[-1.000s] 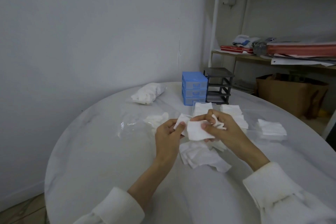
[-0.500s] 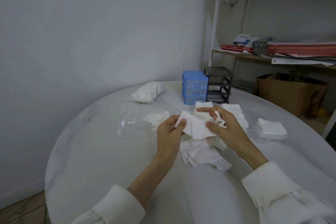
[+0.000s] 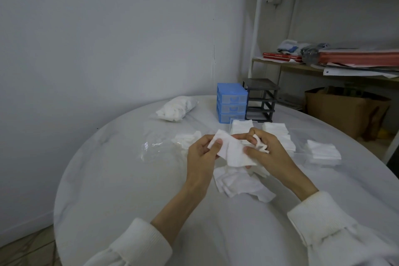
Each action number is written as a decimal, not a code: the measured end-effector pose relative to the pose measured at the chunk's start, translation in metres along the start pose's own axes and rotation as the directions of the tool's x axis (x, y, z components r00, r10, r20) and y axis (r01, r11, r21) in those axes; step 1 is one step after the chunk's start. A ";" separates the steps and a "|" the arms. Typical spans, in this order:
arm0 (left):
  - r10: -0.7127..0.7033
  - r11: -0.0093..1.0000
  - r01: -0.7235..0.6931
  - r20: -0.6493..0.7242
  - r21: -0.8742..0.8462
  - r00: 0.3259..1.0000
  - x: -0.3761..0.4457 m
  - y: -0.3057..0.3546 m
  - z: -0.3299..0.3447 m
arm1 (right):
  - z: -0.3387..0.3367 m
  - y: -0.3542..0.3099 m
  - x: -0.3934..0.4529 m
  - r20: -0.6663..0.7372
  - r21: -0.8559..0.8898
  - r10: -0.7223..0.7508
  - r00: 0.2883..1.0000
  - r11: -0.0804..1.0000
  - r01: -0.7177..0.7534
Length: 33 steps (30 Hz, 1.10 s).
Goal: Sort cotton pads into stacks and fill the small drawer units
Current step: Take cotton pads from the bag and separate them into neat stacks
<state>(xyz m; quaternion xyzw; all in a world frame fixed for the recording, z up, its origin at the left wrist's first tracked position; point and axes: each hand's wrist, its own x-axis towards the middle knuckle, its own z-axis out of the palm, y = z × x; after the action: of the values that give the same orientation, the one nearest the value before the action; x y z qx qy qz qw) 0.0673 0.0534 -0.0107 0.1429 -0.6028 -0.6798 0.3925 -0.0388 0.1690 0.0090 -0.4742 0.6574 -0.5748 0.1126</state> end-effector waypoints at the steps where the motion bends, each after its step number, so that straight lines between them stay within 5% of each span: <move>1: 0.003 1.000 -0.003 0.001 0.001 1.000 0.000 0.000 0.000 | 0.000 -0.001 0.000 -0.005 -0.003 -0.013 1.000 1.000 0.013; 33: -0.057 0.998 0.056 0.000 0.042 0.998 0.000 0.000 -0.002 | 0.003 -0.004 0.002 0.020 -0.015 0.100 0.995 0.995 -0.100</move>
<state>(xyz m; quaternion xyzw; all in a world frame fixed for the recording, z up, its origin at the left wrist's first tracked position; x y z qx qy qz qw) 0.0684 0.0520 -0.0109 0.1675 -0.6129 -0.6780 0.3696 -0.0356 0.1658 0.0123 -0.4473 0.6831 -0.5590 0.1446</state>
